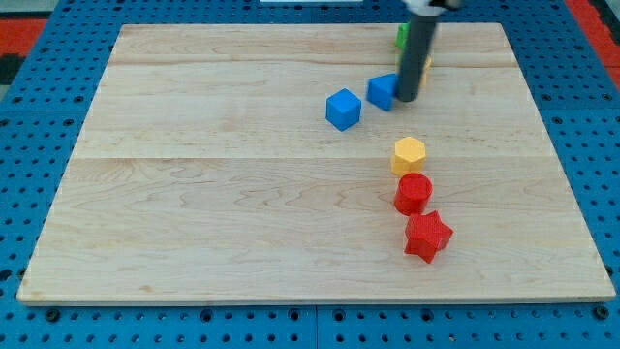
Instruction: Point your arm at the right of the yellow heart
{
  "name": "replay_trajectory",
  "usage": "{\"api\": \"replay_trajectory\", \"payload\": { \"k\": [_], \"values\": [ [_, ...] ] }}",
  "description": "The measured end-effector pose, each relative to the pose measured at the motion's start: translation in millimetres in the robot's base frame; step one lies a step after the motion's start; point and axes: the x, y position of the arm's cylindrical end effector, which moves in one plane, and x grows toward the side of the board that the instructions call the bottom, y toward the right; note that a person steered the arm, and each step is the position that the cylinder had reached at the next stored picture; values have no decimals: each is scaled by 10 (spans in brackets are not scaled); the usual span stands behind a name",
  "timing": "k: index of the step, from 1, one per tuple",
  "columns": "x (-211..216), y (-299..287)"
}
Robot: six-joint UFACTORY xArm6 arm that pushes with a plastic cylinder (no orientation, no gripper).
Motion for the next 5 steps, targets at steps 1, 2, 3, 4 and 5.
{"api": "replay_trajectory", "payload": {
  "k": [1,2,3,4,5],
  "values": [
    [52,-577],
    [25,215],
    [75,1182],
    [-334,1674],
    [-561,1627]
  ]
}}
